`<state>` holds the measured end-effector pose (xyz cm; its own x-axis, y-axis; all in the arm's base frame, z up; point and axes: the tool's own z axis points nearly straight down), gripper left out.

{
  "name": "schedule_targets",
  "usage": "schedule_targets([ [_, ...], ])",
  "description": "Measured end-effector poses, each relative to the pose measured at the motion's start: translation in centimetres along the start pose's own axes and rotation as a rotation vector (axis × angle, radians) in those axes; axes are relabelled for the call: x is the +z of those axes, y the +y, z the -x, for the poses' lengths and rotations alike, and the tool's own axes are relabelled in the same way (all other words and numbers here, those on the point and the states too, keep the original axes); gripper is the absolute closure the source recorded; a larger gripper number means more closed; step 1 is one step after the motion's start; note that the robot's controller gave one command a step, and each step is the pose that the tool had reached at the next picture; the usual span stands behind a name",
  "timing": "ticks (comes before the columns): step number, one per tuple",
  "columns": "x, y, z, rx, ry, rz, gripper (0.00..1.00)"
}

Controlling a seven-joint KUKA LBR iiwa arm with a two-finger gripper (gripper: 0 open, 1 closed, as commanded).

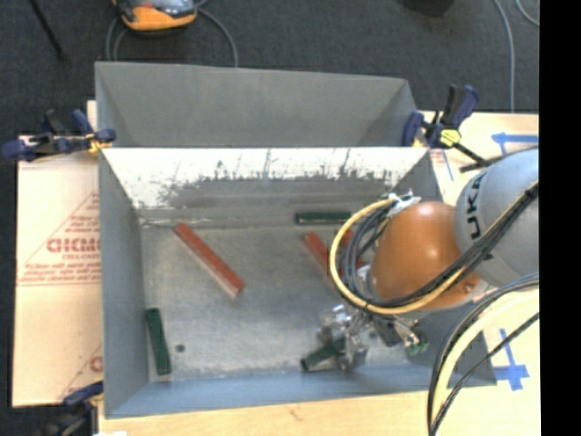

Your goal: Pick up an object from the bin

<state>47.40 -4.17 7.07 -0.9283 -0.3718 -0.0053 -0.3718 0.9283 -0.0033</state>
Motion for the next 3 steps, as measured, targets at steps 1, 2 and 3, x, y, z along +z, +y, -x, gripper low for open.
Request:
schedule_targets([
  [1,0.0,0.0,0.0,0.000,0.000,0.000,1.00],
  [2,-4.9,0.5,2.4,-0.054,0.006,0.003,1.00],
  [3,-17.4,-3.4,1.3,-0.030,0.002,0.002,1.00],
])
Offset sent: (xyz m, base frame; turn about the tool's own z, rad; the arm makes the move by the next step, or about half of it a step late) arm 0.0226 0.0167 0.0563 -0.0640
